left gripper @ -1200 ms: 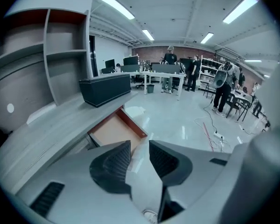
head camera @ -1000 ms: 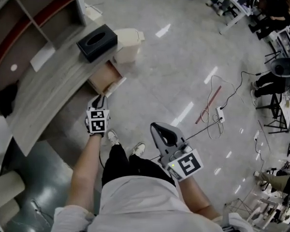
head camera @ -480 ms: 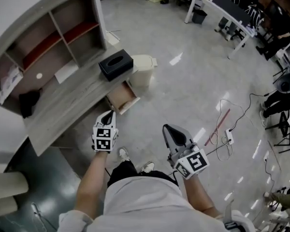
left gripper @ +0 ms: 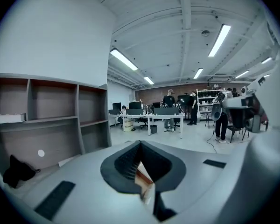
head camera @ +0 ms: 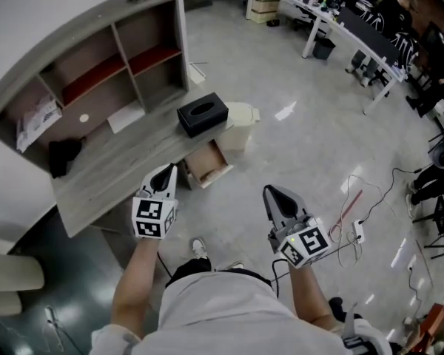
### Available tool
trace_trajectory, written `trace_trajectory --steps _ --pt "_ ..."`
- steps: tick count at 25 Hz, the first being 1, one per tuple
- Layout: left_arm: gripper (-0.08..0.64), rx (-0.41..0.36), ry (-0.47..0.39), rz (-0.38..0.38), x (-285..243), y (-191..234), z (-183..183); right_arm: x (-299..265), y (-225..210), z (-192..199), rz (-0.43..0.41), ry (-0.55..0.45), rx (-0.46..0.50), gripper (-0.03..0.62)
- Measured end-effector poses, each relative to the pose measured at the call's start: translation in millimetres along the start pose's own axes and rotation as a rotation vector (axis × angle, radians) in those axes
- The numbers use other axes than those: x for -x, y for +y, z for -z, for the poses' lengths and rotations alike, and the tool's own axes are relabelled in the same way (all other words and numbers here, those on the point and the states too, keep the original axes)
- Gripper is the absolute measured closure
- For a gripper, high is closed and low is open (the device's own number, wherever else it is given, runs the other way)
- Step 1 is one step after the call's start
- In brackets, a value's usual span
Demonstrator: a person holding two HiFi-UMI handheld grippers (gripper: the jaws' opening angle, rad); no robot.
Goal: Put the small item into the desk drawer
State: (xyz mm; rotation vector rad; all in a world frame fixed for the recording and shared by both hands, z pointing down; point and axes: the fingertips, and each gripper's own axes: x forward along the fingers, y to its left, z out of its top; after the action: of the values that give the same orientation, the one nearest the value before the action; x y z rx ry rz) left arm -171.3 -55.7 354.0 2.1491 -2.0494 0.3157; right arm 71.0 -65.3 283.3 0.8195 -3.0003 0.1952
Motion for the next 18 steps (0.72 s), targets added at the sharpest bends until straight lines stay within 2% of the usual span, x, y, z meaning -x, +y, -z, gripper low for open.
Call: trace_trajectory --steps 10,18 --pt "0.543 -0.019 -0.197 0.009 43.9 31.3 -89.8 -39.2 3.5 -28.5 -0.014 -0.041 0.03 0.57" --pt "0.543 0.013 -0.323 0.009 78.7 43.6 -123.7 -40.8 1.9 -45.1 0.005 -0.071 -0.01 0.569"
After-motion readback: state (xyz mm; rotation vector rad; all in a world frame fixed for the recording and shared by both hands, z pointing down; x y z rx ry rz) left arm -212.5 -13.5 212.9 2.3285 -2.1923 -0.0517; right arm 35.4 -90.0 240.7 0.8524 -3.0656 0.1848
